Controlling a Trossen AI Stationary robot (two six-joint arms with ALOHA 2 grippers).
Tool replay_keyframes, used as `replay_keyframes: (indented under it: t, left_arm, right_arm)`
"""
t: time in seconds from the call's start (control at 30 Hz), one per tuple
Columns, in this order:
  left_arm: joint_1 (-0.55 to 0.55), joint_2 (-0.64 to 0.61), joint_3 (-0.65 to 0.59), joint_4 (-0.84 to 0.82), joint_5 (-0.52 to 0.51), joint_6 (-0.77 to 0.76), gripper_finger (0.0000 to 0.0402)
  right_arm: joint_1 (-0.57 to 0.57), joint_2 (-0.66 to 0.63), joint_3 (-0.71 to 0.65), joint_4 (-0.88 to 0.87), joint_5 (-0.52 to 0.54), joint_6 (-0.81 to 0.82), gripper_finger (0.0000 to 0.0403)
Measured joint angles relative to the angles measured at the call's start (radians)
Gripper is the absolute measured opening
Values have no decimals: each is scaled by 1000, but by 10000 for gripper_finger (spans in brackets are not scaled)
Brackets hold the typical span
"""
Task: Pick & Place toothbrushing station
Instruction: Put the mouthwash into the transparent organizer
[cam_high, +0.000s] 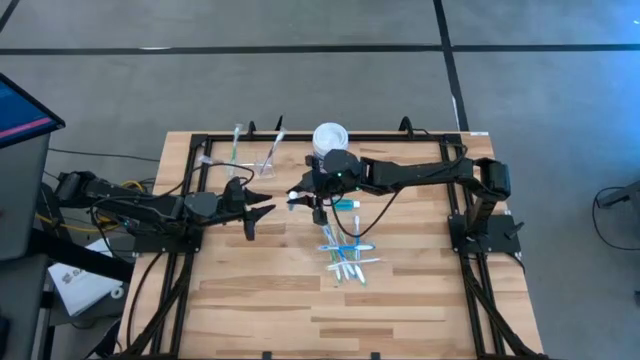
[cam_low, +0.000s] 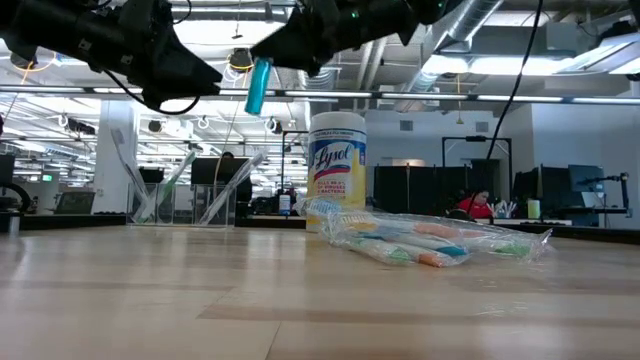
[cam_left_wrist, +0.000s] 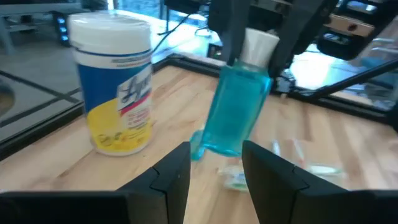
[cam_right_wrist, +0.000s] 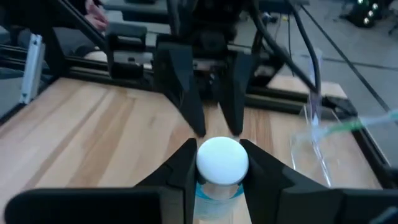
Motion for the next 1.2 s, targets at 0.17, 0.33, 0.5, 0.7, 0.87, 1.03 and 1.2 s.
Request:
replay_keyframes:
  t: [0.17, 0.33, 0.5, 0.7, 0.87, 1.03, 1.2]
  left_arm:
    - [0, 0, 0, 15, 31, 0, 140]
    - [18, 0, 0, 85, 162, 1, 140]
    - [38, 0, 0, 128, 242, 0, 140]
    - [42, 60, 1, 200, 289, 0, 140]
    - [42, 137, 0, 240, 289, 3, 140]
    - [44, 169, 0, 270, 310, 3, 140]
    - [67, 194, 0, 332, 416, 4, 140]
  right_arm:
    - [9, 0, 20, 0, -60, -11, 87]
    - [18, 0, 20, -1, -70, -26, 87]
    - [36, 0, 20, 0, -70, -40, 87]
    - [54, 0, 20, 7, -71, -62, 87]
    - [56, 0, 20, 7, -72, -62, 87]
    - [56, 0, 20, 7, -127, -61, 87]
    - [58, 0, 20, 7, -139, -61, 87]
